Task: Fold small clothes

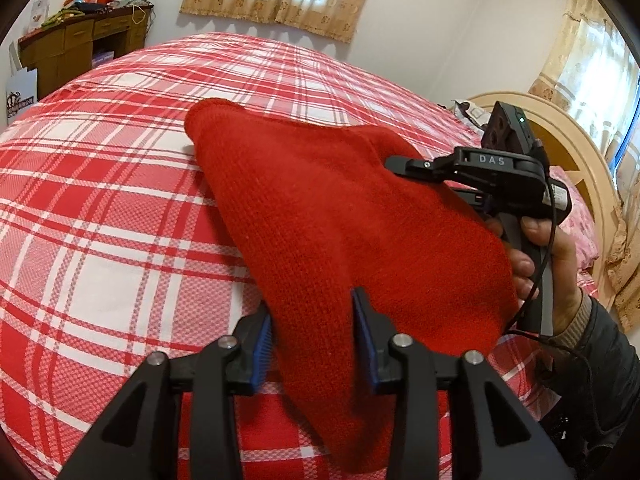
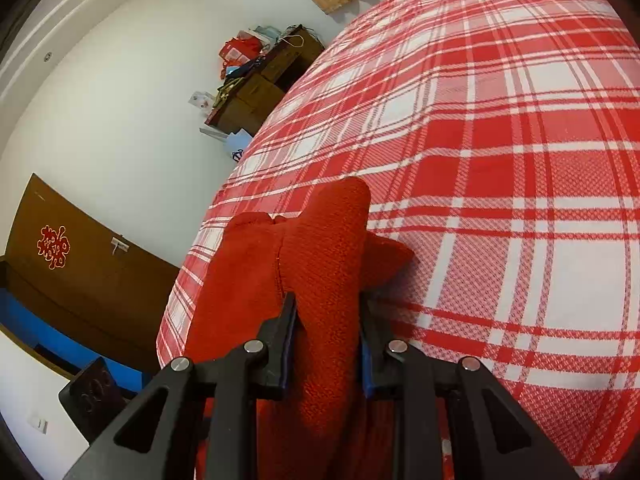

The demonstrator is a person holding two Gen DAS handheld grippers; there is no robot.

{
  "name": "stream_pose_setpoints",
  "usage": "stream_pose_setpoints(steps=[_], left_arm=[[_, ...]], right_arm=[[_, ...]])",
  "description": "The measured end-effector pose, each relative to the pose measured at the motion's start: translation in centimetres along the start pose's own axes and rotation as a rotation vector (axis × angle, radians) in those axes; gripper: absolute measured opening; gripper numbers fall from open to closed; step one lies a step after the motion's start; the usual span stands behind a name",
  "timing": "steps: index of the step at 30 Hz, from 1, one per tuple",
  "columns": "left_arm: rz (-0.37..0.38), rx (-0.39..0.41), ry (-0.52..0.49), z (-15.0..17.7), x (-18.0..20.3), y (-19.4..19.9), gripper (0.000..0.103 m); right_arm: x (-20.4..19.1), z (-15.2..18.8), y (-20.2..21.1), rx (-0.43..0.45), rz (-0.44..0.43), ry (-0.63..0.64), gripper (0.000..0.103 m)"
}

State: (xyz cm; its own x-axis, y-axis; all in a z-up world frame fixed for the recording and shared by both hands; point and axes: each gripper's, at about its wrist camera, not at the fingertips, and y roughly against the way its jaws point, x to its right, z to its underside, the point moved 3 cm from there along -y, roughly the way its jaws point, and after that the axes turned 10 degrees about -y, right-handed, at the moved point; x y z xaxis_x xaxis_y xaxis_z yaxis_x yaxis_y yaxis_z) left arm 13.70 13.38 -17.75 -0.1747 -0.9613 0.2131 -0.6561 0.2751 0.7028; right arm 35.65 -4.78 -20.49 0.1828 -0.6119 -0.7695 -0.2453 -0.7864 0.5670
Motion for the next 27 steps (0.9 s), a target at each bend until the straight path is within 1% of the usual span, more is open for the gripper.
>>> stream_pose_setpoints(steps=[1, 2, 4, 6, 9, 11, 12, 13, 14, 15, 16, 18, 20, 22, 23, 25, 26, 27], left_arm=[[-0.016, -0.003, -0.006, 0.0, 0.0, 0.1, 0.050], [-0.028, -0.006, -0.014, 0.0, 0.0, 0.1, 0.051], [-0.031, -0.005, -0.020, 0.0, -0.1, 0.3, 0.052], [-0.041, -0.006, -0.025, 0.1, 0.0, 0.7, 0.052], [-0.088, 0.009, -0.063, -0.1, 0.5, 1.8, 0.054], [-0.134, 0.032, -0.101, -0.5, 1.1, 2.9, 0.062], [-0.149, 0.045, -0.109, -0.7, 1.1, 3.3, 0.071], [-0.170, 0.062, -0.114, -1.0, 1.0, 3.8, 0.075], [-0.187, 0.076, -0.112, -1.3, 0.7, 4.1, 0.075], [-0.201, 0.088, -0.104, -1.6, 0.4, 4.4, 0.076], [-0.214, 0.097, -0.094, -1.7, -0.1, 4.6, 0.080], [-0.250, 0.100, -0.075, -1.9, -0.9, 4.2, 0.088], [-0.292, 0.080, -0.067, -1.8, -1.6, 3.3, 0.088], [-0.293, 0.051, -0.054, -1.6, -2.2, 2.2, 0.088], [-0.291, 0.037, -0.051, -1.4, -2.4, 1.6, 0.088], [-0.293, 0.028, -0.053, -1.0, -2.4, 1.1, 0.088], [-0.292, 0.026, -0.055, -0.8, -2.2, 1.1, 0.088], [-0.289, 0.026, -0.058, -0.6, -2.1, 1.1, 0.088]], right_arm=[[0.0, 0.0, 0.0, -0.002, 0.005, 0.002, 0.028], [-0.1, 0.0, 0.1, -0.002, 0.011, 0.002, 0.028], [-0.3, 0.0, 0.3, 0.004, 0.026, 0.005, 0.031], [-1.0, 0.0, 0.9, 0.027, 0.033, 0.015, 0.032], [-2.4, 0.3, 2.3, 0.058, 0.044, 0.069, 0.032], [-3.4, 0.6, 3.5, 0.095, 0.051, 0.107, 0.032], [-3.8, 0.7, 4.3, 0.115, 0.049, 0.122, 0.032], [-4.3, 0.9, 5.1, 0.137, 0.041, 0.137, 0.038], [-5.0, 1.3, 6.2, 0.164, 0.013, 0.159, 0.041], [-5.3, 1.5, 6.9, 0.174, -0.009, 0.172, 0.047], [-6.0, 2.2, 7.8, 0.186, -0.040, 0.196, 0.050], [-6.9, 3.3, 8.5, 0.195, -0.062, 0.239, 0.052], [-7.6, 4.4, 8.2, 0.156, -0.089, 0.267, 0.055], [-7.1, 5.1, 7.0, 0.089, -0.091, 0.244, 0.056], [-6.6, 5.1, 6.5, 0.083, -0.071, 0.234, 0.056], [-4.8, 5.2, 5.3, 0.064, -0.005, 0.189, 0.056], [-3.6, 5.1, 4.7, 0.040, 0.006, 0.144, 0.056], [-2.8, 5.0, 4.6, 0.043, -0.014, 0.115, 0.056]])
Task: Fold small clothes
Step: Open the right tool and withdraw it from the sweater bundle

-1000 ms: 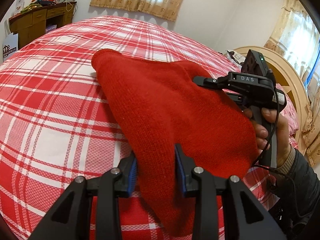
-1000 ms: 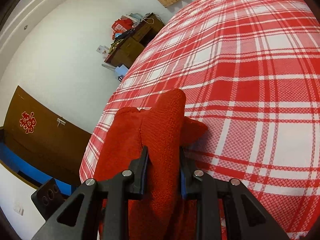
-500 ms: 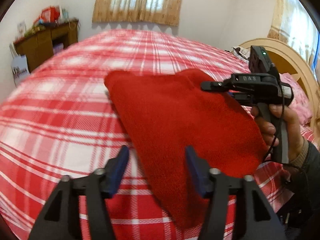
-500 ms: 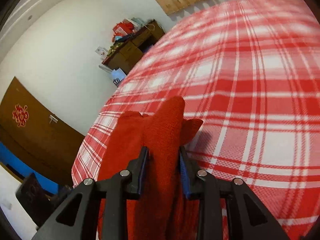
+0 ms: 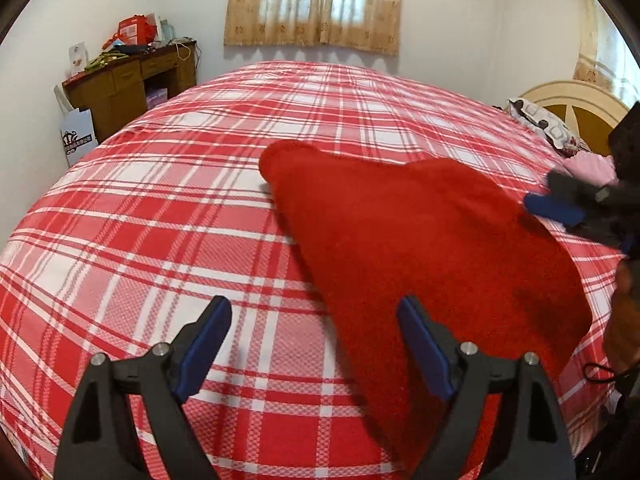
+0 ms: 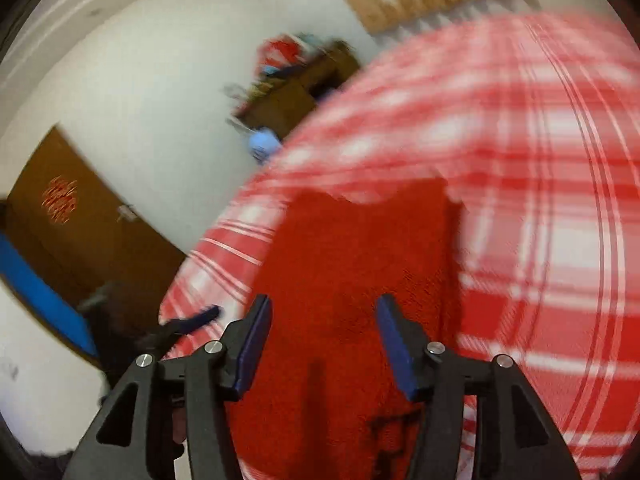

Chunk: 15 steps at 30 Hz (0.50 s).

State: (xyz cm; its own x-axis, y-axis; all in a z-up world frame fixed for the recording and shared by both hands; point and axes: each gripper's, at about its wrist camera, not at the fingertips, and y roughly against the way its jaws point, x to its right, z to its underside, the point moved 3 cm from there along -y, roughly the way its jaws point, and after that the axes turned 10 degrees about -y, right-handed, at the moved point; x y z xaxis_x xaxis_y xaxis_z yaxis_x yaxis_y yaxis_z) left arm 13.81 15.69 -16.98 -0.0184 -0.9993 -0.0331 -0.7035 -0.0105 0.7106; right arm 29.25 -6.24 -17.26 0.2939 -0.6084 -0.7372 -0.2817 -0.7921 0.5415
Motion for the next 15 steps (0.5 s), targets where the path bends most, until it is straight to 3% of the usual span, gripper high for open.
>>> stream_pose_setpoints(steps=[3, 6, 9, 10, 12, 15], left_arm=[[0.002, 0.001, -0.011, 0.2, 0.4, 0.2, 0.092], [0.008, -0.007, -0.024, 0.4, 1.0, 0.1, 0.094], [-0.001, -0.003, -0.035, 0.4, 1.6, 1.0, 0.094], [-0.007, 0.009, -0.047, 0.3, 1.8, 1.7, 0.094], [-0.019, 0.042, -0.064, -0.1, 2.2, 3.1, 0.094], [-0.014, 0.104, -0.068, -0.9, 2.5, 5.7, 0.094]], right_arm=[[0.7, 0.0, 0.4, 0.022, -0.018, -0.018, 0.056], [-0.5, 0.2, 1.9, 0.055, 0.040, 0.002, 0.056], [-2.3, 1.0, 5.1, 0.169, 0.134, 0.067, 0.056], [-3.0, 1.5, 6.7, 0.234, 0.205, 0.096, 0.057], [-3.5, 2.0, 8.6, 0.306, 0.272, 0.130, 0.064], [-4.5, 2.8, 11.7, 0.385, 0.305, 0.181, 0.068]])
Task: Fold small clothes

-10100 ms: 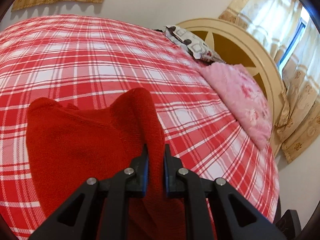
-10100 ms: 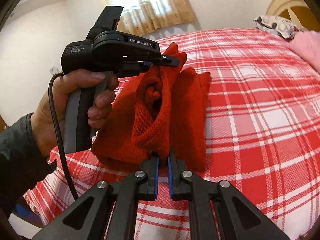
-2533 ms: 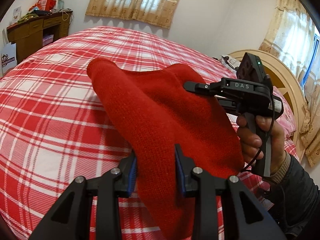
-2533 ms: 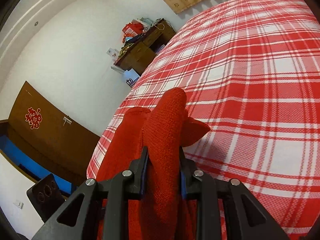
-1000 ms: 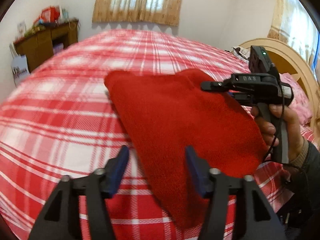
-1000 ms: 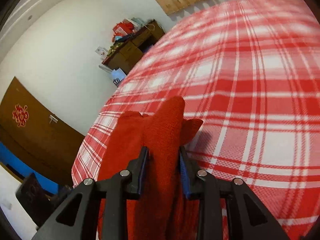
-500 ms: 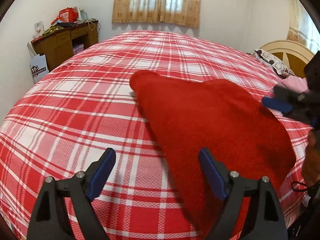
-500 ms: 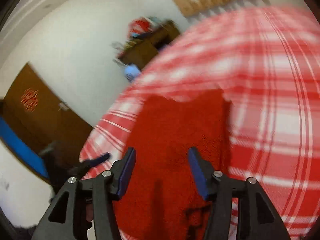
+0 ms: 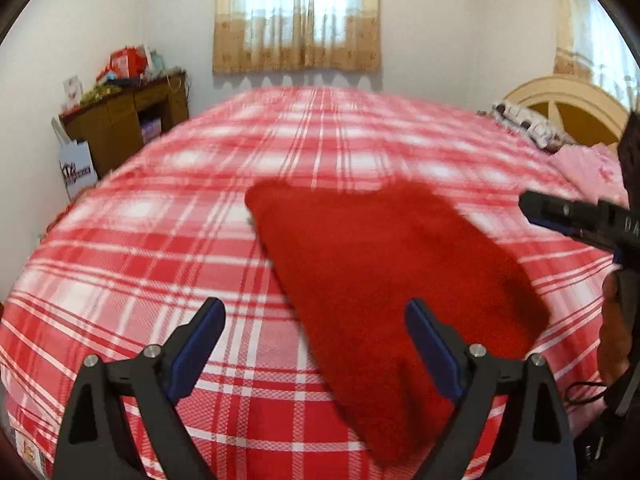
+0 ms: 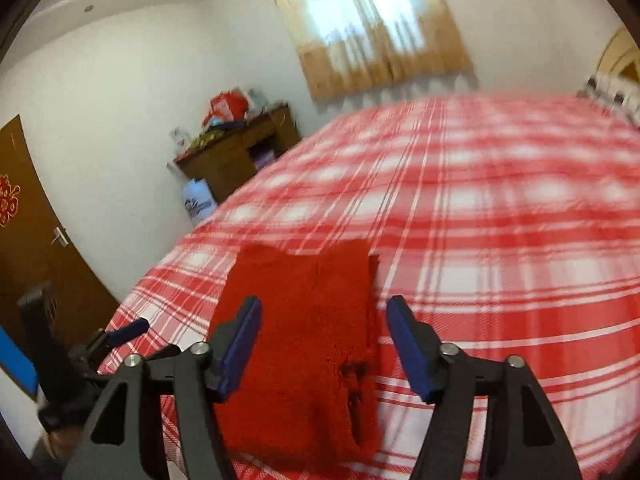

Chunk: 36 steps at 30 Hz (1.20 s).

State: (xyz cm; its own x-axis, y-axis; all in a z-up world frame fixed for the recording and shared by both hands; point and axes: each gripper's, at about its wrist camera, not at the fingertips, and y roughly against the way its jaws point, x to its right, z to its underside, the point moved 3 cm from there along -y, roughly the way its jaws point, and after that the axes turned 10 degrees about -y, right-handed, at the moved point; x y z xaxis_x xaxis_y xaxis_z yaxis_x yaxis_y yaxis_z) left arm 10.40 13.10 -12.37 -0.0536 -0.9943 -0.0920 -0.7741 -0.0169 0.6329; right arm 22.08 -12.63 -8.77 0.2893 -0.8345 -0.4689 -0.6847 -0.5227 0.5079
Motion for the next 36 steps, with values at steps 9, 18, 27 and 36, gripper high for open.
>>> stream_pose_setpoints(steps=[9, 18, 27, 36], left_arm=[[0.020, 0.138, 0.014, -2.6, 0.0, 4.7, 0.099], [0.006, 0.181, 0.026, -3.2, -0.8, 5.8, 0.099], [0.008, 0.187, 0.039, -3.1, -1.1, 6.0, 0.099], [0.009, 0.195, 0.027, -3.1, -0.9, 6.1, 0.099]], right_arm=[[-1.5, -0.4, 4.5, 0.100, 0.017, 0.092, 0.072], [-3.0, 0.1, 4.8, 0.100, -0.001, 0.119, 0.072], [-3.6, 0.5, 5.0, 0.107, -0.002, 0.146, 0.072], [-3.8, 0.7, 5.2, 0.108, -0.010, 0.148, 0.072]])
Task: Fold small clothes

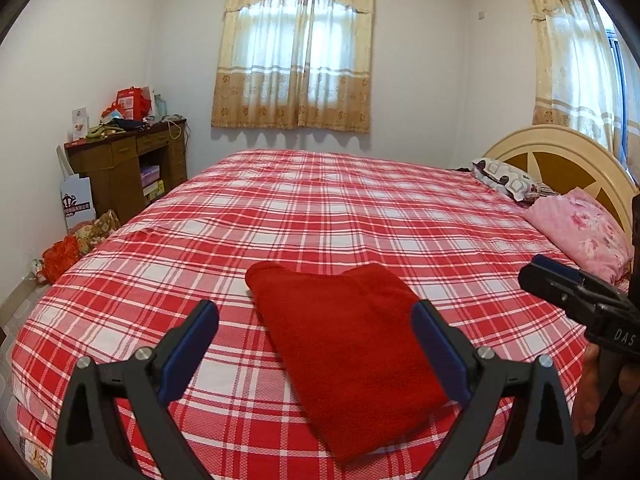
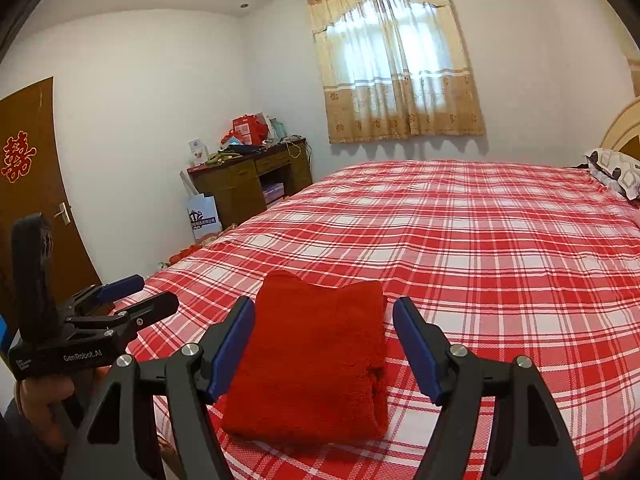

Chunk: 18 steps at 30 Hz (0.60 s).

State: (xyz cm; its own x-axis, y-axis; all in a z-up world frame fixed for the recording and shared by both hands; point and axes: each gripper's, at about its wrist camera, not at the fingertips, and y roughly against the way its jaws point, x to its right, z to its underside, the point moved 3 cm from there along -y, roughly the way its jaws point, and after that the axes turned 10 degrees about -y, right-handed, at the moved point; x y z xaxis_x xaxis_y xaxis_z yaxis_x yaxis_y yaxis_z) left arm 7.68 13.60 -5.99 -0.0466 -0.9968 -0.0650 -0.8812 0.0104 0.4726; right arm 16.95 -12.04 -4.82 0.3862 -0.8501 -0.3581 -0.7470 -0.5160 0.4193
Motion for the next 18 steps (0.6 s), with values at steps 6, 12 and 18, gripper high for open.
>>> stream_pose_setpoints(steps=[6, 12, 18], left_arm=[[-0.004, -0.004, 0.003, 0.08, 0.21, 0.05, 0.099], [-0.001, -0.008, -0.001, 0.10, 0.51, 0.06, 0.099], [-0.003, -0.011, 0.001, 0.13, 0.52, 0.03, 0.099]], right_arm=[[0.18, 0.00, 0.17, 0.005, -0.001, -0.008, 0.072], [0.30, 0.14, 0.27, 0.002, -0.003, -0.015, 0.072], [0.24, 0.37, 0.11, -0.003, -0.003, -0.015, 0.072]])
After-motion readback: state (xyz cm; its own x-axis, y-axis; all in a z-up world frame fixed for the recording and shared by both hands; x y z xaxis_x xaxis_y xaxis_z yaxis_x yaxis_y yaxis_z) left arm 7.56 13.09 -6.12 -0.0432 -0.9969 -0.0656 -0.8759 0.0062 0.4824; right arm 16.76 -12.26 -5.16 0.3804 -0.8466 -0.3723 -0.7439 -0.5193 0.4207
